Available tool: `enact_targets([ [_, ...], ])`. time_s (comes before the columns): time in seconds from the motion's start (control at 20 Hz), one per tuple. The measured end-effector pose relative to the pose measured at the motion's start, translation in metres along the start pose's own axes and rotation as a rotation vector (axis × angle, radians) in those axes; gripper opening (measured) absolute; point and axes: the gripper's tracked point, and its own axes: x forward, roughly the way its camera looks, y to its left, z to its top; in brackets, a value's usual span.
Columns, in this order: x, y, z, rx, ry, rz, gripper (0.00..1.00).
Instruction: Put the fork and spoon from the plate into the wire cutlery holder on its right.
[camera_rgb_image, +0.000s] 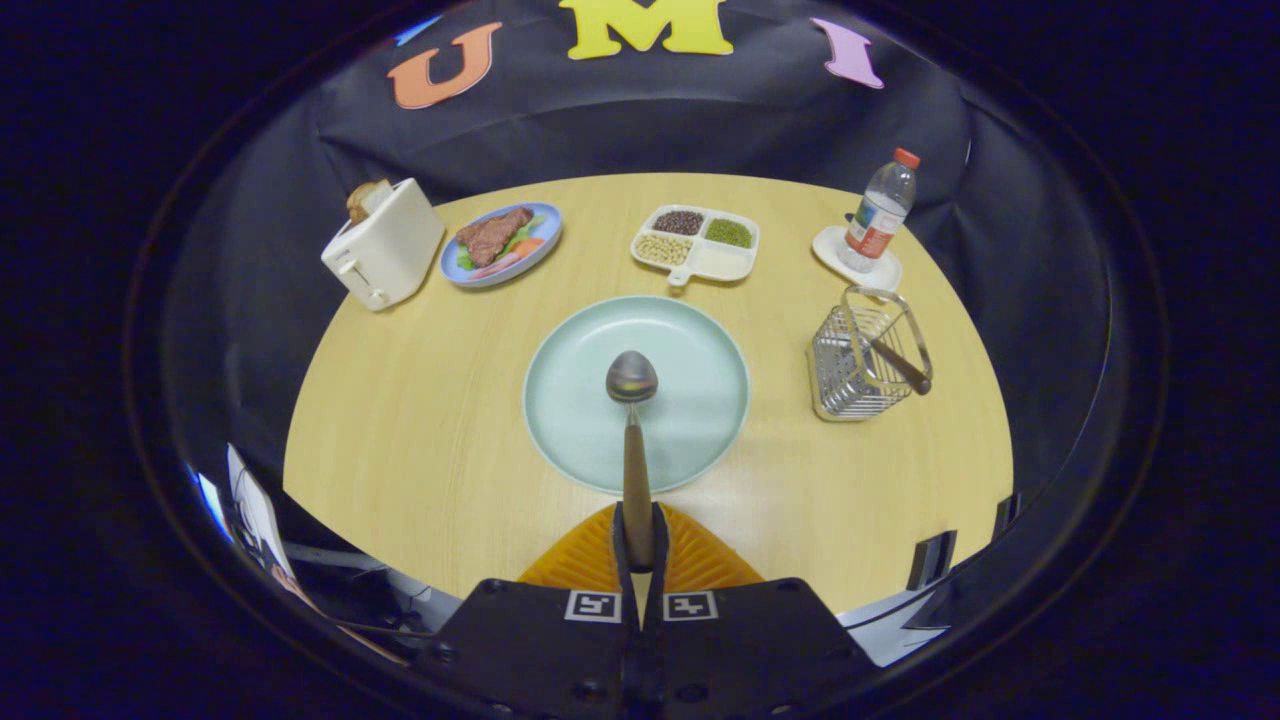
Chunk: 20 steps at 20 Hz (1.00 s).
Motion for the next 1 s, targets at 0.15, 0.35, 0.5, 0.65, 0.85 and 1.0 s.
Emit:
enact_targets([
  [0.15,-0.015,-0.025,0.01,0.03,-0.033,-0.009,0.0],
  [0.35,-0.028,-0.062,0.012,0.063,-0.053,-0.012,0.0],
  [0.5,-0.038,-0.091,0.015,0.091,-0.064,-0.027,0.0],
  [0.65,-0.042,-0.121,0.02,0.124,-0.077,-0.051,0.0],
  [0.85,-0.044,-0.154,0.021,0.168,-0.073,-0.068,0.0],
  [1.0,-0.044,-0.166,0.021,0.173,-0.071,-0.062,0.01],
])
